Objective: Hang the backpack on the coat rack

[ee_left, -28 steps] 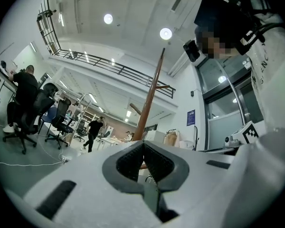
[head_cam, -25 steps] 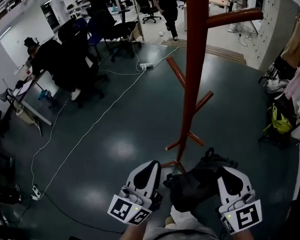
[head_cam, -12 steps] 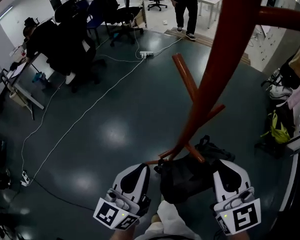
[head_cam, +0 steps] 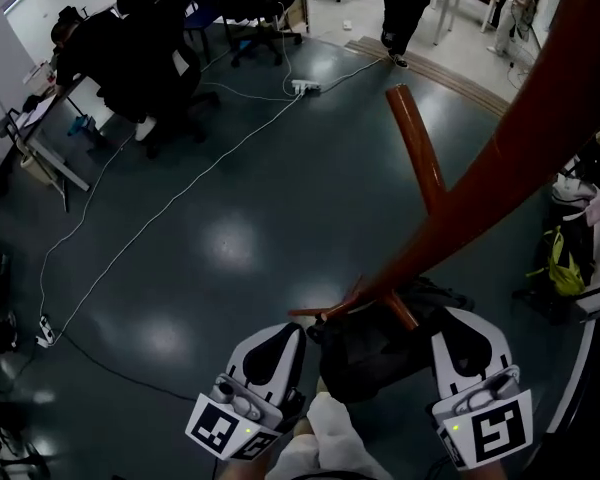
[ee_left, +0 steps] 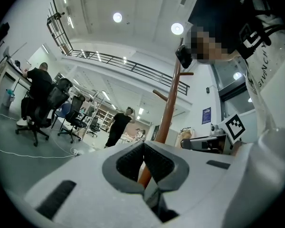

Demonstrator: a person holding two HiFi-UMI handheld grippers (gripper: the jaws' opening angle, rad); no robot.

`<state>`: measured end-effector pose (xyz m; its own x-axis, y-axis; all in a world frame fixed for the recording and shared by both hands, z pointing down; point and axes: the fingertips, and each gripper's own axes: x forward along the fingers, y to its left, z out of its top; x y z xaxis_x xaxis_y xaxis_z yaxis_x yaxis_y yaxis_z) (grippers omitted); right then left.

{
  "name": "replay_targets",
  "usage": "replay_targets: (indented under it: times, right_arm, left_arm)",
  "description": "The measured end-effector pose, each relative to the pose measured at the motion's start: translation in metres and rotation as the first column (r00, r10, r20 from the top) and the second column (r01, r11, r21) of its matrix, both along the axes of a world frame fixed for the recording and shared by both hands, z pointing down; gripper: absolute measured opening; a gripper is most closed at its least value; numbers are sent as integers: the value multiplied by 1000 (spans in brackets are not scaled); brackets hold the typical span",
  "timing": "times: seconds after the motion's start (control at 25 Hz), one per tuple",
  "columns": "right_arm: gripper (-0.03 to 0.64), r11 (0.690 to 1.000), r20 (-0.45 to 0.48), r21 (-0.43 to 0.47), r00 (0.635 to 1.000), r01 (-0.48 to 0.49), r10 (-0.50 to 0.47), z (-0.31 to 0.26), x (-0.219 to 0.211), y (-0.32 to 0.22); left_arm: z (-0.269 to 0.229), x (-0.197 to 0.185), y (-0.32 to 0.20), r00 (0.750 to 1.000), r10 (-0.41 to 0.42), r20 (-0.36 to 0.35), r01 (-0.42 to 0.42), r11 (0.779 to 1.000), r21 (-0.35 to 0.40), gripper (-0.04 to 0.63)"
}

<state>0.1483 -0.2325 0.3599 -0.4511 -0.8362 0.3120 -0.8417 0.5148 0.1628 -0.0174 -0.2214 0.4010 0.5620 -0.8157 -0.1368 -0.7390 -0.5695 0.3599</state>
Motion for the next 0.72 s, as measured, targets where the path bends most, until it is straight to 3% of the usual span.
replay_targets:
  times: [0.72]
  right_arm:
    - [28,980,-78,-197,995,40,-57,17,-24,-29]
  left_arm:
    - [11,-25,-2,998,-50,-29,49,998,-34,11]
